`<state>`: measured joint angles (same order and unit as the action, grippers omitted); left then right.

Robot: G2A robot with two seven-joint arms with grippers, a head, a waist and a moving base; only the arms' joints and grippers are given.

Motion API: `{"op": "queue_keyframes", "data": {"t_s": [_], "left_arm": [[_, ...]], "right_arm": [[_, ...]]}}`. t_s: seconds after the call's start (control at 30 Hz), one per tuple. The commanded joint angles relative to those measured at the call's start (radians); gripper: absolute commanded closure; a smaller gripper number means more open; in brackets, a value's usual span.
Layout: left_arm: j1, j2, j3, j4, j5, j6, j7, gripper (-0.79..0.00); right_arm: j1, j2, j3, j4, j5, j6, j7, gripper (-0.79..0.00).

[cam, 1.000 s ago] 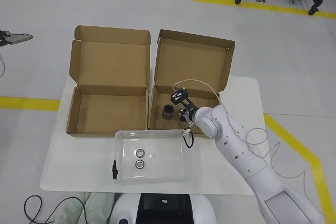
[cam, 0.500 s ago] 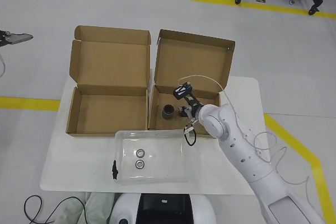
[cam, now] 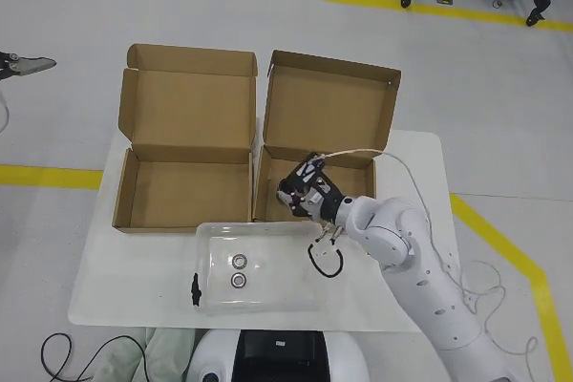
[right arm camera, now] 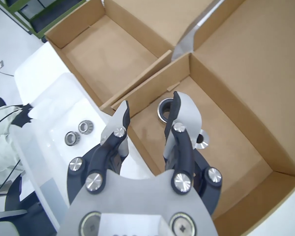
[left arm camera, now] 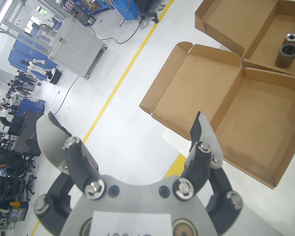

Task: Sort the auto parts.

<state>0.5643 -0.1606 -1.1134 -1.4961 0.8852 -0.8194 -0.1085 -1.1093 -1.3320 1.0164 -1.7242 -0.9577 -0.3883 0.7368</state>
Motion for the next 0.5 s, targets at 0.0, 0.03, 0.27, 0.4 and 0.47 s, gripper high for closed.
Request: {"op": "queue_keyframes", "data": {"t_s": [0.0, 0.03, 0.27, 0.4, 0.47], "left_arm": [[0.000, 0.000, 0.000, 0.000, 0.000, 0.000, 0.000, -0.785], [0.000, 0.000, 0.000, 0.000, 0.000, 0.000, 0.000, -0.785], [0.000, 0.000, 0.000, 0.000, 0.000, 0.000, 0.000, -0.785], [0.000, 0.000, 0.000, 0.000, 0.000, 0.000, 0.000, -0.785], [0.000, 0.000, 0.000, 0.000, 0.000, 0.000, 0.000, -0.785]], "right_arm": [[-0.015, 0.001, -0.016, -0.022, 0.016, -0.024, 0.000, -0.345], [-0.023, 0.001, -0.027, -0.034, 0.022, -0.039, 0.001, -0.345], [-0.048, 0.000, -0.104, -0.067, 0.013, -0.075, -0.003, -0.339], [-0.045, -0.005, -0.148, -0.039, 0.005, -0.079, -0.016, -0.336], [-0.040, -0.007, -0.158, -0.025, 0.007, -0.077, -0.026, -0.437]]}}
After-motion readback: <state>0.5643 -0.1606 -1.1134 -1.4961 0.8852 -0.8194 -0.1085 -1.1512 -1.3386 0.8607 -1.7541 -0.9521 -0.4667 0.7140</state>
